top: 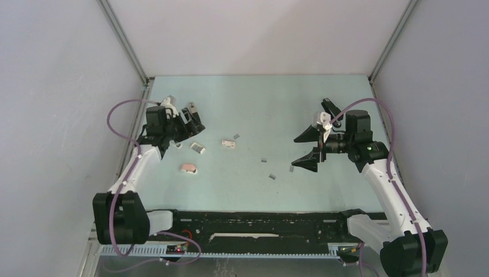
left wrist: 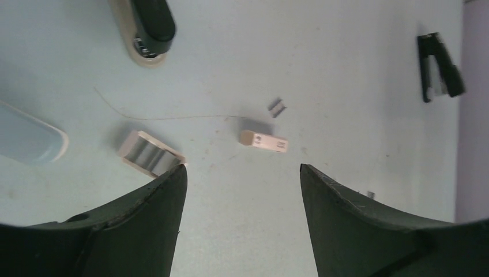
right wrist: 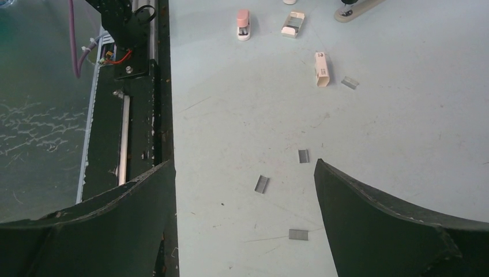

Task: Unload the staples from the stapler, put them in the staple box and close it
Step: Adjust the staple box at the center of the board.

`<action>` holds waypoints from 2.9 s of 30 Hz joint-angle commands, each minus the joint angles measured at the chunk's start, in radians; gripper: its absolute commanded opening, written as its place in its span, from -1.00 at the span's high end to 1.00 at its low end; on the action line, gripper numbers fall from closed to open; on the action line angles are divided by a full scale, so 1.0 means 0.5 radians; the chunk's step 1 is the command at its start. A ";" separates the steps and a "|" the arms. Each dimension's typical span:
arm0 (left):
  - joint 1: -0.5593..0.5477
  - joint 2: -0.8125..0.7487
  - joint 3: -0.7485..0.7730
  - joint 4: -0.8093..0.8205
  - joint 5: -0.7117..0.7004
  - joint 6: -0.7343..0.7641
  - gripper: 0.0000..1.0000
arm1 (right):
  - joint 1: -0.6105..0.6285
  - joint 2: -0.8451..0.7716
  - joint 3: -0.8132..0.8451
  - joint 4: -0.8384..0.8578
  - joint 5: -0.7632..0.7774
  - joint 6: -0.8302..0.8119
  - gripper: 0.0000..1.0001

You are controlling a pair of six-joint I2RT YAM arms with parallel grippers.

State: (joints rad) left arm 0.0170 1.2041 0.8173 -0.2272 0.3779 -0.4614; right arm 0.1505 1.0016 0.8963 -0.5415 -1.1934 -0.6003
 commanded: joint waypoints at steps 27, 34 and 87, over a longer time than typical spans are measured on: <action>-0.079 1.002 0.730 -0.599 -0.448 1.119 -0.03 | 0.131 0.004 0.008 0.010 0.038 -0.021 -0.99; -0.092 1.108 0.804 -0.669 -0.480 1.140 0.10 | 0.129 0.006 0.008 0.011 0.043 -0.021 -0.99; -0.208 1.189 0.857 -0.874 -0.552 1.061 0.99 | 0.077 -0.039 0.008 0.034 -0.023 0.034 -0.99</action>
State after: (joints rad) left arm -0.0605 1.8259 1.2102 -0.6441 0.1009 0.0937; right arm 0.1974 1.0031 0.8963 -0.5411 -1.1839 -0.5968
